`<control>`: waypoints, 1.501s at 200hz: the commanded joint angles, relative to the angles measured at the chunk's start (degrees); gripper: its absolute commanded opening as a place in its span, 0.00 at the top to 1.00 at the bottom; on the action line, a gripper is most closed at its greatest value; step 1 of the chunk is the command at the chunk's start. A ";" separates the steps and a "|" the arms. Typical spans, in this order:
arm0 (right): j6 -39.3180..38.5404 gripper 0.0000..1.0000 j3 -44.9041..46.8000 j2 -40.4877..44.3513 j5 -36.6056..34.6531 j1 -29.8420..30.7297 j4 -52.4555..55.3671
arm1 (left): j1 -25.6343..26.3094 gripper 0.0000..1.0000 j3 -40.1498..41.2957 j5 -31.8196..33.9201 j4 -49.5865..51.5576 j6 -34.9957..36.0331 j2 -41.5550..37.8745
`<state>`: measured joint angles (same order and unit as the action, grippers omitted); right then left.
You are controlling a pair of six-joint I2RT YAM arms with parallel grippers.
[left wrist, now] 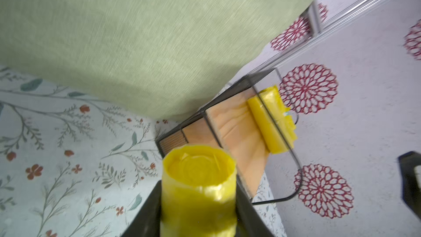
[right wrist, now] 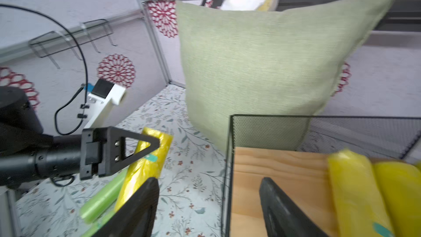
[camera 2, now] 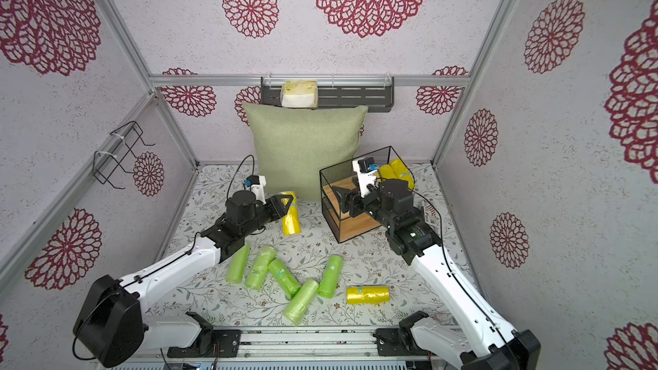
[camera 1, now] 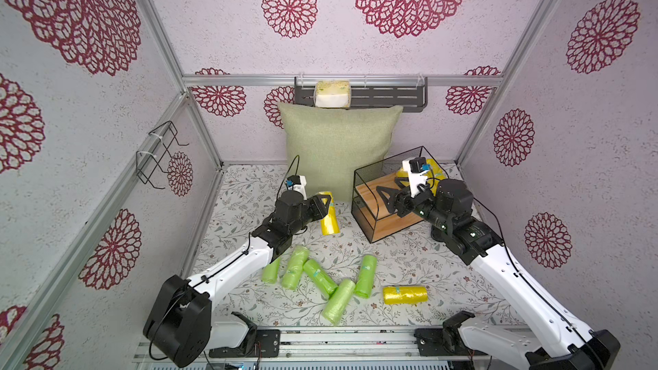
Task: Sort the rolls of trash bags by color and place them on the shelf
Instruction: Pick up the roll of trash bags from the center of the board.
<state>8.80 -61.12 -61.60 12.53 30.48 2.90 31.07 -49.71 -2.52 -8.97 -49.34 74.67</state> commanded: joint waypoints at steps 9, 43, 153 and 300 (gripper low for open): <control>7.49 0.25 1.49 -2.73 8.62 3.29 -12.75 | -0.04 0.79 -0.82 2.76 -5.75 -1.47 -4.27; 10.93 0.23 2.44 -6.82 11.52 6.52 -18.86 | -0.04 0.79 -0.09 2.24 -10.13 -4.97 -7.20; 20.50 0.14 6.37 -15.73 17.95 11.68 -35.46 | 1.74 0.78 1.63 2.26 -15.85 -7.87 -9.20; 14.75 0.62 6.39 -12.62 12.60 11.35 -29.40 | 2.24 0.35 3.60 3.64 -14.83 -3.98 -11.27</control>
<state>28.91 -54.37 -79.13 27.97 42.41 -29.32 33.12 -46.44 -0.40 -23.11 -56.38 65.63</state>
